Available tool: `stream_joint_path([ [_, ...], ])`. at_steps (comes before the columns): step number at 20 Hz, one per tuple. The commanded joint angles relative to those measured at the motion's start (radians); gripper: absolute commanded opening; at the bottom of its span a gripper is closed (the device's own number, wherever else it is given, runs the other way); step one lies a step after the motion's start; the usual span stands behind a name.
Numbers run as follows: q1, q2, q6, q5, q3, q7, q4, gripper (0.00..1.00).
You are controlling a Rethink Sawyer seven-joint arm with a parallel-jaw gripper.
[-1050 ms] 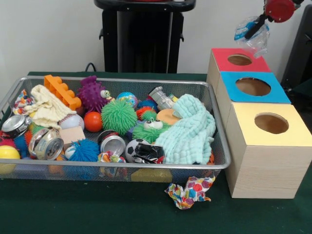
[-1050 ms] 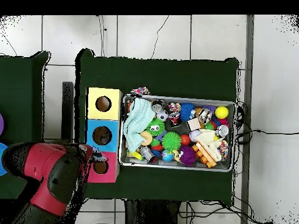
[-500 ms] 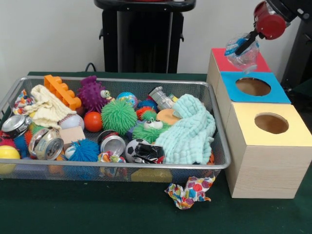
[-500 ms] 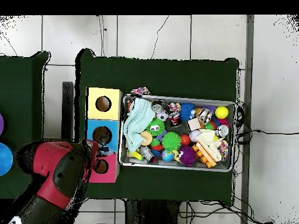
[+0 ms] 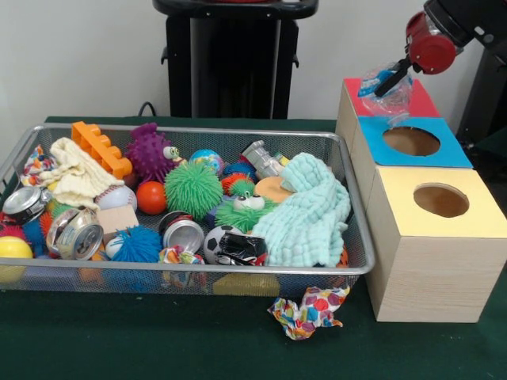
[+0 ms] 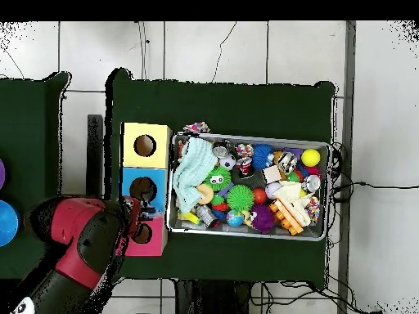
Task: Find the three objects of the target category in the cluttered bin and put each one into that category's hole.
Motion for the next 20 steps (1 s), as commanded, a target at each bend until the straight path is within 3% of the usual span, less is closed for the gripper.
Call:
stream_joint_path([
  [1,-0.027,0.064,-0.003,0.055,0.057,0.336,-0.063,0.00],
  [13,-0.032,0.096,0.036,0.092,0.038,0.367,-0.111,0.00],
  [20,-0.027,0.095,0.007,0.110,0.033,0.350,-0.088,0.00],
])
